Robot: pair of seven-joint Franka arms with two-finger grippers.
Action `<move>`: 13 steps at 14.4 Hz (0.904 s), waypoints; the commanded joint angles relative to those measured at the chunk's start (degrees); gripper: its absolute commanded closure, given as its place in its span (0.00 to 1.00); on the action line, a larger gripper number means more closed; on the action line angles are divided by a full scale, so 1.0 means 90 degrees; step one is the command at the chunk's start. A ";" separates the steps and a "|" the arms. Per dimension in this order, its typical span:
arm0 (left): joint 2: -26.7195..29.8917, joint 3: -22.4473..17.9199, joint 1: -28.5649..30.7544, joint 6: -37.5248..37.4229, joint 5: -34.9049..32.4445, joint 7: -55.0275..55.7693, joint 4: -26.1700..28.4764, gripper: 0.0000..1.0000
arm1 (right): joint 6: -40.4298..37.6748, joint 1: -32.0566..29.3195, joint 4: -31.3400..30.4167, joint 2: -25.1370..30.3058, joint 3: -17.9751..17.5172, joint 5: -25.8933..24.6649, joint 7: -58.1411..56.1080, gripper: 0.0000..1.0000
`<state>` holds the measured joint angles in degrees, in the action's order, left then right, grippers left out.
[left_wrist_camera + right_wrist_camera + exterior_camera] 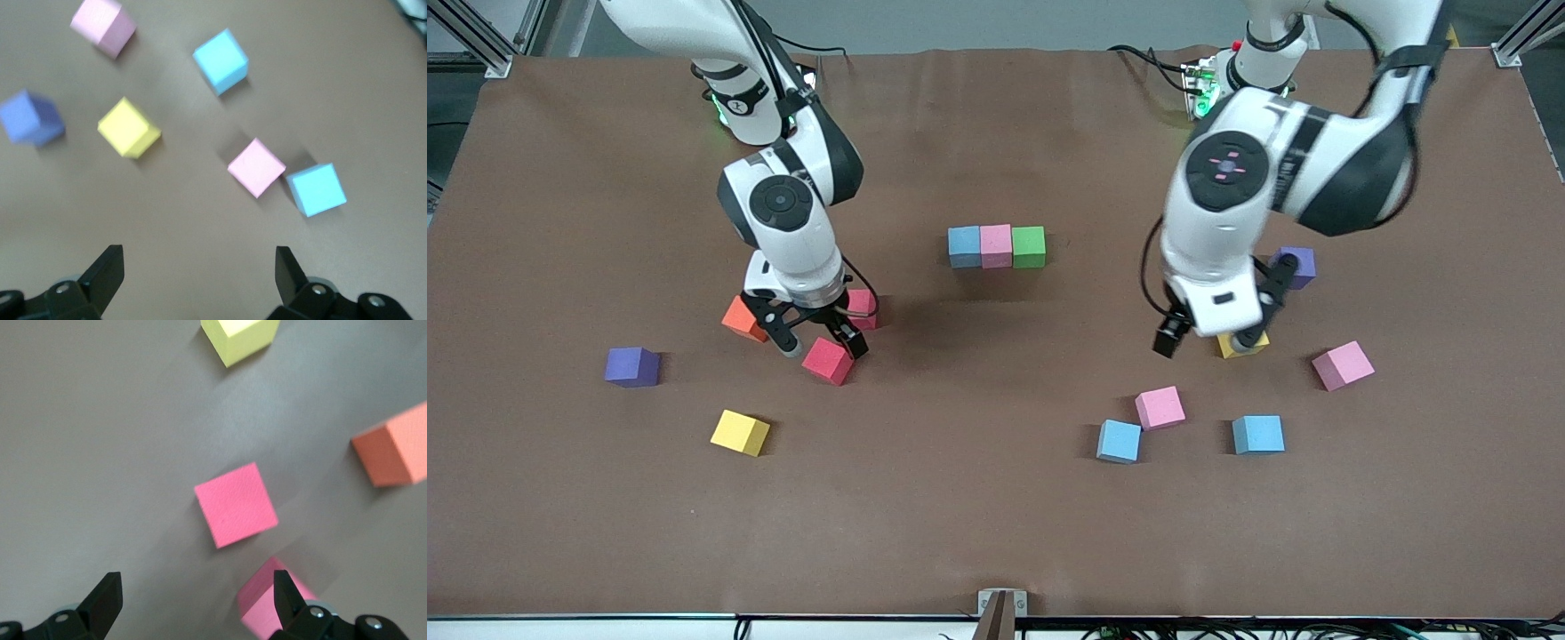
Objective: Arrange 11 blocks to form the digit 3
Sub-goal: 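Withdraw the left gripper while the right gripper reaches the magenta cube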
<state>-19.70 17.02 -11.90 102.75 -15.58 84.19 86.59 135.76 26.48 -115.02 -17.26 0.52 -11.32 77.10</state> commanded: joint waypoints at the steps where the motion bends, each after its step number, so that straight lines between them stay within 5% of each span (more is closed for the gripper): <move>1: -0.0028 0.0071 0.0354 -0.0274 -0.0065 -0.1215 -0.0305 0.00 | -0.0335 -0.0188 -0.0140 0.0062 -0.0116 -0.0070 -0.1354 0.00; 7: 0.0420 -0.0026 0.0961 -0.1065 0.0023 -0.4007 -0.0823 0.00 | -0.0827 -0.0188 -0.0286 0.0072 -0.0321 -0.0070 -0.2219 0.00; 13: 0.1416 -0.1343 0.0941 -0.1756 0.1018 -0.7140 -0.0618 0.00 | 0.0286 -0.0256 -0.0863 0.0072 -0.0820 -0.0060 -0.3094 0.00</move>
<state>-10.68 8.01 -3.14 89.63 -8.70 29.41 78.92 135.74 25.65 -120.65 -17.34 -5.96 -11.32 54.33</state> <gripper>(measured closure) 0.000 0.000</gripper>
